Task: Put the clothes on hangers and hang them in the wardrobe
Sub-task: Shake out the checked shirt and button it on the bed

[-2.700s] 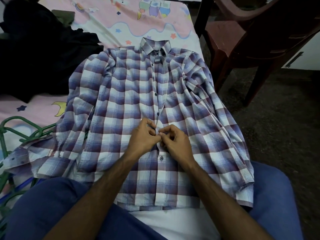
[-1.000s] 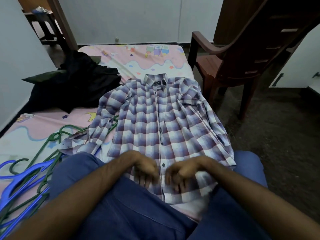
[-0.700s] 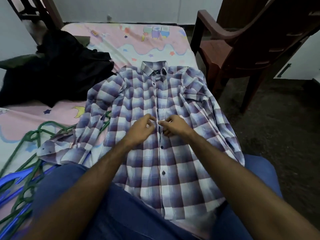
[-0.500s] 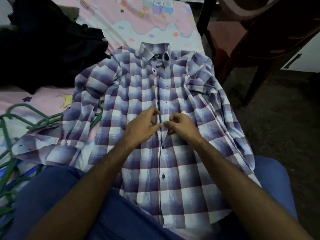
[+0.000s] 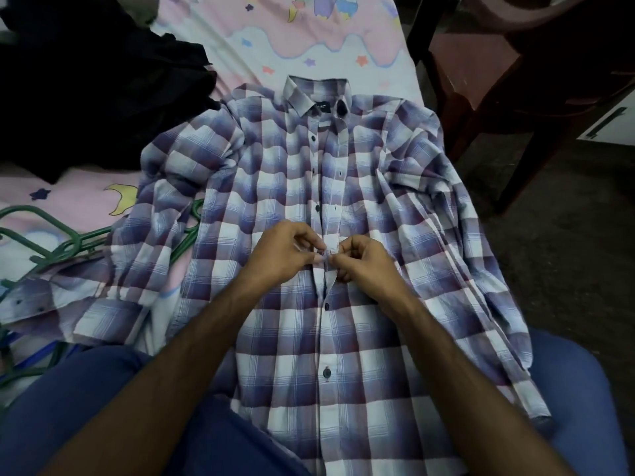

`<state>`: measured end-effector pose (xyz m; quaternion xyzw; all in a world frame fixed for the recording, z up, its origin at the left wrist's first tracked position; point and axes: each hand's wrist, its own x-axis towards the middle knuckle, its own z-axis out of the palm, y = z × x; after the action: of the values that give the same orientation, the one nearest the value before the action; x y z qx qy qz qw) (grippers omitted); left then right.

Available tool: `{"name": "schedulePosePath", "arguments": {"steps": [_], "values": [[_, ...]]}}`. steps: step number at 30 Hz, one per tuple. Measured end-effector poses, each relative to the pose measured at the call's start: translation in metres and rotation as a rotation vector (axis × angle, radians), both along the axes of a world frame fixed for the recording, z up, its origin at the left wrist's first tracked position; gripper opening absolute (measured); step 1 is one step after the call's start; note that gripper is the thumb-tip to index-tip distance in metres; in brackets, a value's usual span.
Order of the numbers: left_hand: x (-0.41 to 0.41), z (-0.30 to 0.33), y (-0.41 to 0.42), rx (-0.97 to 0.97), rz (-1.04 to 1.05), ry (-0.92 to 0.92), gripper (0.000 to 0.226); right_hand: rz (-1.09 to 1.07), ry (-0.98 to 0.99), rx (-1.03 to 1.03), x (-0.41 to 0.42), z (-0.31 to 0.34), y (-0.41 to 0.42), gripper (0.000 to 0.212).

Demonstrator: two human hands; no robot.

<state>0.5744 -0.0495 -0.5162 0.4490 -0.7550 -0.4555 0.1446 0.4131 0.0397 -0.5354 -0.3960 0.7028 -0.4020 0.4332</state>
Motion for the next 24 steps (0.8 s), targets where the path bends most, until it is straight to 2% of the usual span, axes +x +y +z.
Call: {"name": "schedulePosePath", "arguments": {"steps": [6,13,17,24], "values": [[0.0,0.003,0.004,0.151,0.066,0.097,0.008,-0.039,-0.042,-0.024,0.007,0.004,0.004,0.005],[-0.002,0.002,0.005,0.244,0.107,0.129,0.008,-0.129,0.072,-0.037,0.013,0.003,0.007,0.021],[-0.005,0.0,0.006,0.235,0.115,0.12,0.009,-0.166,0.103,-0.073,0.018,0.003,0.006,0.016],[-0.009,-0.005,0.005,0.197,0.144,0.11,0.009,-0.179,0.0,-0.101,0.018,-0.005,0.008,0.017]]}}
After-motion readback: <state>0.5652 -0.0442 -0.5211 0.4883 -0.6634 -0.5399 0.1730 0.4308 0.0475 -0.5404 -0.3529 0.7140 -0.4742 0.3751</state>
